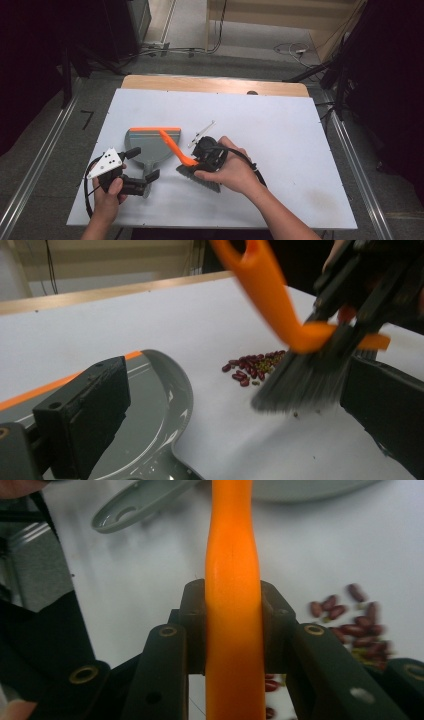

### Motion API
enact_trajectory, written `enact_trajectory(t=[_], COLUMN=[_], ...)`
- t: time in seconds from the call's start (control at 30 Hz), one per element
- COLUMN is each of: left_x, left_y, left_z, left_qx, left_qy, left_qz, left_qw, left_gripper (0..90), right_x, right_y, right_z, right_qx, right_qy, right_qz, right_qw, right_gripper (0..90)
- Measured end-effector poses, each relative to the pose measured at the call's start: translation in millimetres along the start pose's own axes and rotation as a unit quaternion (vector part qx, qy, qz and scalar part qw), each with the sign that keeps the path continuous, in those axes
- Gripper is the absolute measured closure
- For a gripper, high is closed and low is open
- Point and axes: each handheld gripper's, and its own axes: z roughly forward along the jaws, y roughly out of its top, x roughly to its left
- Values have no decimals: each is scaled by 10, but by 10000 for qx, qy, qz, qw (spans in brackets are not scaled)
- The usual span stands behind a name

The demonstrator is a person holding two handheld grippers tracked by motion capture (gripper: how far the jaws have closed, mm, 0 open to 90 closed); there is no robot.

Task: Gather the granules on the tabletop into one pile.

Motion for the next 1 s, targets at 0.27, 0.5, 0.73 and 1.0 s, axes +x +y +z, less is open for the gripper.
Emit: enact_trajectory(t=[0.27,0.5,0.73,1.0], left_x=[10,7,-6,-13], left_y=[-15,-17,-21,-22], left_z=[4,9,22,29], left_qx=[20,53,71,105], left_qy=[-12,-17,-32,-34], left_qz=[-32,-28,-12,4], left_qw=[10000,10000,10000,9999], left_gripper=[2,2,2,2], right_x=[-276,-480,-697,-855], right_y=[-77,-140,-268,-445], right_z=[291,245,152,53], right_qx=[-47,-150,-272,-420], right_qy=[203,-125,-329,-449], right_qz=[598,759,1120,1632], right_qw=[9980,9969,9928,9847], right_gripper=[688,683,680,677])
